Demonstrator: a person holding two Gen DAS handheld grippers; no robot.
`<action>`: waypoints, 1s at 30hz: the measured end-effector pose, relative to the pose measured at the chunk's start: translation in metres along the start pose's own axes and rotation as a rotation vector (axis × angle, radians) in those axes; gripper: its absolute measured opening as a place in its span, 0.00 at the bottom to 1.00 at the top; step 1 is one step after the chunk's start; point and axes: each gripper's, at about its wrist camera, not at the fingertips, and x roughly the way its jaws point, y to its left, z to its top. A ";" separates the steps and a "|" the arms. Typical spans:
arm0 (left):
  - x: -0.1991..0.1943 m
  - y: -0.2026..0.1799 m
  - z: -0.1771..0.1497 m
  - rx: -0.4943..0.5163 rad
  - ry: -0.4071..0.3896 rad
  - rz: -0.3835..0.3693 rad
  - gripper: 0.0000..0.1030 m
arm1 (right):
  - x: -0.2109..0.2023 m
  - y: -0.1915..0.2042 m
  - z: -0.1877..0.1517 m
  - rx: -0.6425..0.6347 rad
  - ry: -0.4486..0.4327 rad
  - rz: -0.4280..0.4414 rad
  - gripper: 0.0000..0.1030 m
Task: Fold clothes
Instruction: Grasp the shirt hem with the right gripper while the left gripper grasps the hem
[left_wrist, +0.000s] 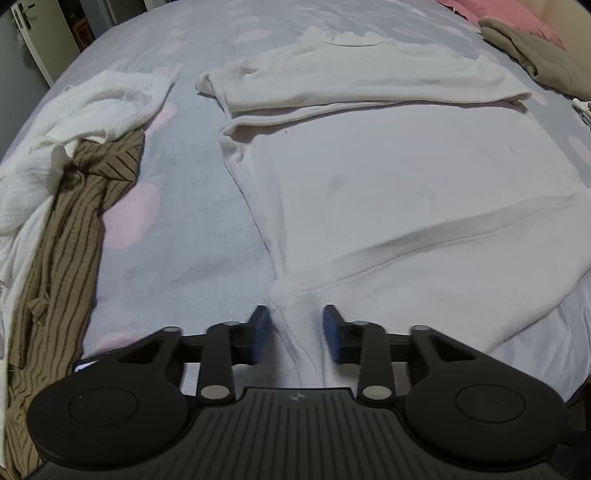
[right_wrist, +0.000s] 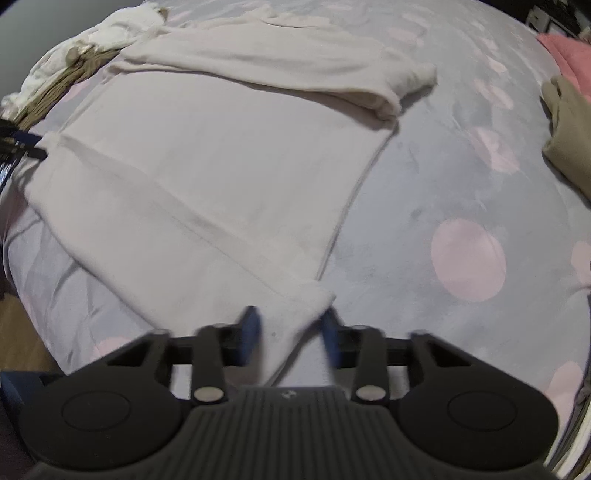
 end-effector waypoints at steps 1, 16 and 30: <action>-0.002 0.000 0.000 -0.003 -0.006 0.002 0.19 | -0.003 0.002 0.001 -0.015 -0.010 -0.004 0.11; -0.061 0.015 0.014 -0.119 -0.215 0.015 0.04 | -0.064 0.004 0.019 -0.024 -0.239 -0.097 0.06; -0.091 0.043 0.110 -0.115 -0.371 0.091 0.04 | -0.103 -0.020 0.095 0.023 -0.447 -0.254 0.06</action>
